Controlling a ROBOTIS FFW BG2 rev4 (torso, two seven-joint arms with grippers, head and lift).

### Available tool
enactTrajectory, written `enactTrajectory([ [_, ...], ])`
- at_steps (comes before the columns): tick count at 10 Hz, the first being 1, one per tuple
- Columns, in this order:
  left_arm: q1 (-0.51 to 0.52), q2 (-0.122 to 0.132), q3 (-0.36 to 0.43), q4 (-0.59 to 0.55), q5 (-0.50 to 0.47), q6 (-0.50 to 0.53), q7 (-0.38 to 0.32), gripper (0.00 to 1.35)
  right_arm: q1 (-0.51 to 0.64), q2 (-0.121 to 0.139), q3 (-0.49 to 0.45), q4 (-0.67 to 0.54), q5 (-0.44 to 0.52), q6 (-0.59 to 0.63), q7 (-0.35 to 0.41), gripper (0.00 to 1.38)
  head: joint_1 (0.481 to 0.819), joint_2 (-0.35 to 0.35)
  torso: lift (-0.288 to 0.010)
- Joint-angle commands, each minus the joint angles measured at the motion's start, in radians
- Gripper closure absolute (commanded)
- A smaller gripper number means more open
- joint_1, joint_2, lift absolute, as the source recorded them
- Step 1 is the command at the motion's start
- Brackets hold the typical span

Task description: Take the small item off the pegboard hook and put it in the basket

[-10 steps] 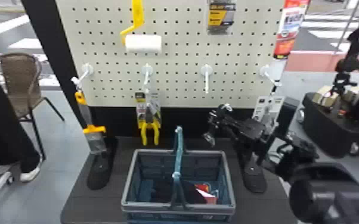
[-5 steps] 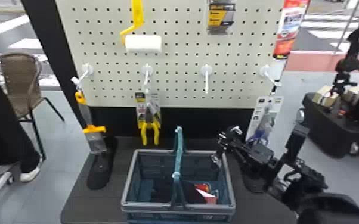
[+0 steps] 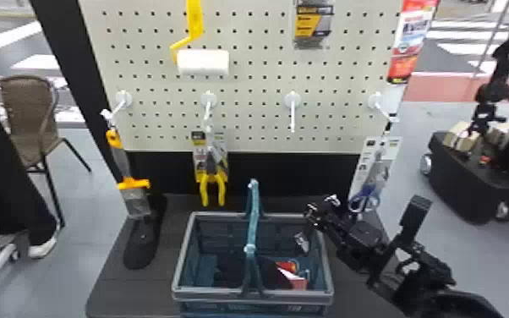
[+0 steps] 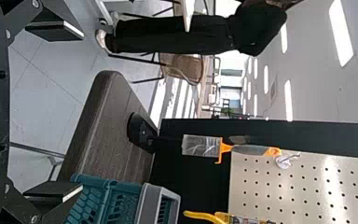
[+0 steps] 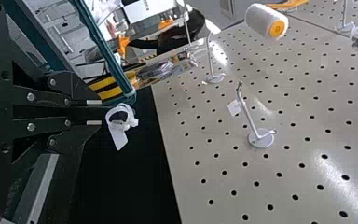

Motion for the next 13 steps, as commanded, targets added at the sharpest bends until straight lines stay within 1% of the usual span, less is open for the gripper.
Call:
enactTrajectory([
  [1,-0.002,0.000,0.000,0.000,0.002,0.002,-0.003,0.17,-0.013,0.007,0.022,0.047,-0.035,0.000,-0.001,1.22,0.549,0.000,-0.100],
  [4,-0.002,0.002,0.000,0.000,0.004,0.003,-0.006,0.17,-0.056,0.015,0.064,0.118,-0.079,0.009,-0.021,1.22,0.549,0.000,-0.100],
  [8,-0.004,0.005,-0.003,0.002,0.008,0.005,-0.007,0.17,-0.067,0.015,0.082,0.135,-0.090,0.026,-0.022,1.22,0.549,0.000,-0.100],
  [9,-0.004,0.005,-0.003,0.002,0.008,0.003,-0.007,0.17,-0.065,0.015,0.082,0.140,-0.098,0.026,-0.022,1.12,0.549,0.000,-0.100],
  [10,-0.002,0.005,-0.003,0.002,0.008,0.003,-0.007,0.17,-0.065,0.014,0.082,0.140,-0.098,0.025,-0.022,0.60,0.549,0.000,-0.100],
  [11,-0.004,0.005,-0.003,0.002,0.010,0.003,-0.007,0.17,-0.065,0.014,0.082,0.140,-0.098,0.025,-0.022,0.13,0.549,0.000,-0.100],
  [12,-0.004,0.006,-0.003,0.002,0.010,0.003,-0.007,0.17,-0.065,0.012,0.082,0.138,-0.098,0.023,-0.022,0.04,0.549,0.000,-0.100],
  [13,-0.002,0.006,-0.003,0.002,0.010,0.003,-0.007,0.17,-0.065,0.012,0.081,0.135,-0.096,0.023,-0.022,0.15,0.549,0.000,-0.100],
])
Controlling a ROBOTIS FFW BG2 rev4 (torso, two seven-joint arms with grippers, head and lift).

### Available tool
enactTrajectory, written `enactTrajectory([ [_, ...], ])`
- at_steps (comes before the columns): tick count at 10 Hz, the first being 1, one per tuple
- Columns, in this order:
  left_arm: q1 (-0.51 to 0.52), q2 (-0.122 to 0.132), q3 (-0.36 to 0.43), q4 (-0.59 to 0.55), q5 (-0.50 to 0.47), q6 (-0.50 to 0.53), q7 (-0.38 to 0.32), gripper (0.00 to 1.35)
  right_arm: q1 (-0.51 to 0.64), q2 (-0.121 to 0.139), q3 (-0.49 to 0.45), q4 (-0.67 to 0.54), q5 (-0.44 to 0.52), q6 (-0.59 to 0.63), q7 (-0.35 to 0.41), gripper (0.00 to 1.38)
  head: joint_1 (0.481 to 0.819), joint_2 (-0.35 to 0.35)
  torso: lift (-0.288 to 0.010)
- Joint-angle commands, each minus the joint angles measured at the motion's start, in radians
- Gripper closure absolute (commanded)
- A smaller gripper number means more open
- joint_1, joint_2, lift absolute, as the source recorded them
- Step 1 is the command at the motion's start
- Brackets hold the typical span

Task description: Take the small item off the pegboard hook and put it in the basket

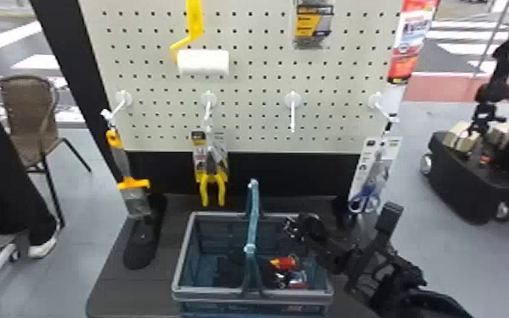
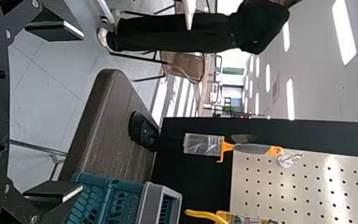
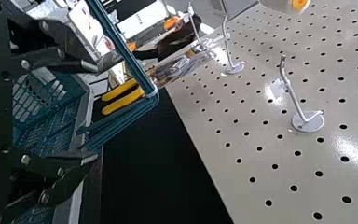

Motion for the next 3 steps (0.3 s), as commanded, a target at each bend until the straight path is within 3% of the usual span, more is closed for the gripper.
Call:
enactTrajectory([
  [1,0.001,0.000,0.000,0.001,0.000,0.000,0.000,0.17,0.000,0.000,-0.001,-0.002,0.000,-0.002,0.000,0.22,0.549,0.000,-0.100],
  [3,0.001,0.000,0.000,0.001,0.000,-0.002,0.000,0.17,0.002,-0.002,-0.001,-0.002,0.001,-0.003,0.000,0.26,0.549,0.000,-0.100],
])
